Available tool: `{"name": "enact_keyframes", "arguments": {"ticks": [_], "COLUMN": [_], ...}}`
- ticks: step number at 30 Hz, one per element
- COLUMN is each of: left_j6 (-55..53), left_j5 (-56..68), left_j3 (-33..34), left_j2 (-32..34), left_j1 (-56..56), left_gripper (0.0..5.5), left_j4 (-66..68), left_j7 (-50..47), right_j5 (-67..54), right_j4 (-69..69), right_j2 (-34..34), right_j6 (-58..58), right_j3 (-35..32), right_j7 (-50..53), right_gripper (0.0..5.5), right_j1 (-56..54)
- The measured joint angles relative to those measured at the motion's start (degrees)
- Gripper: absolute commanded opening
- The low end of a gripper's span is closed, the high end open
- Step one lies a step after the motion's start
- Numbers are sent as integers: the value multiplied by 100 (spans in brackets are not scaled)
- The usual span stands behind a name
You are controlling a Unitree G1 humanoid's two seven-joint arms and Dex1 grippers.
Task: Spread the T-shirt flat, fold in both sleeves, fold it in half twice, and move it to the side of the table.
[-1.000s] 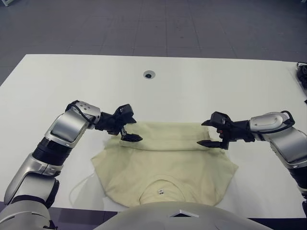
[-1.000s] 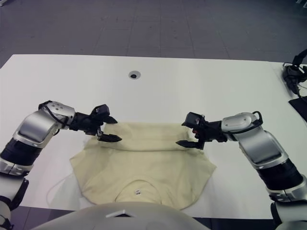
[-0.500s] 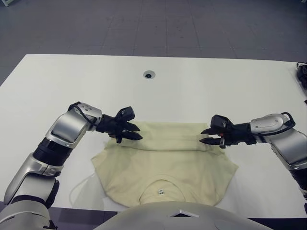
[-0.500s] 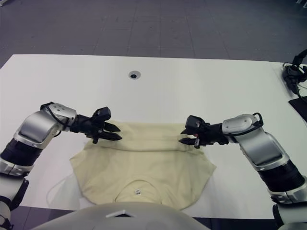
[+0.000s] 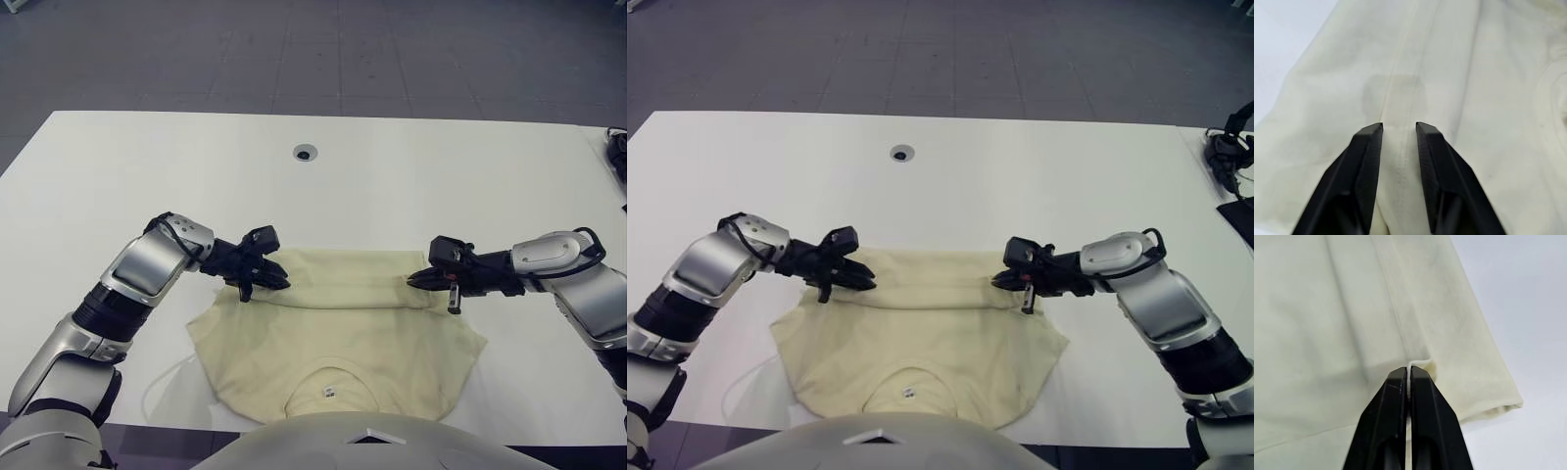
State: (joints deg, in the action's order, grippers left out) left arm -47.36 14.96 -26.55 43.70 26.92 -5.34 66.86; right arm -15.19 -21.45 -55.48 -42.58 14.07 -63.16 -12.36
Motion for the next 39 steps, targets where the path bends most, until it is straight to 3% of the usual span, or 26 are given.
{"name": "enact_keyframes", "arguments": {"ticks": [6,22,39], "left_j6": [140,-201,-282], "left_j5": [-140,32,216], "left_j3": [-97,52,609], "left_j2": [28,-16,55], "left_j1": [-46,-57,854], "left_gripper": [279,8,2], "left_j4": [-41,-117,-188], "left_j7": [26,119,144], "right_j5": [-1,18,-131], "right_j4": [-7,-4,257], "right_j2": [0,0,-66], "right_j6": [1,24,-1], "right_j3": [-2,-2,-506], "right_j7": [5,63,38], "right_gripper": [0,0,0], "right_j1": [0,0,-579]}}
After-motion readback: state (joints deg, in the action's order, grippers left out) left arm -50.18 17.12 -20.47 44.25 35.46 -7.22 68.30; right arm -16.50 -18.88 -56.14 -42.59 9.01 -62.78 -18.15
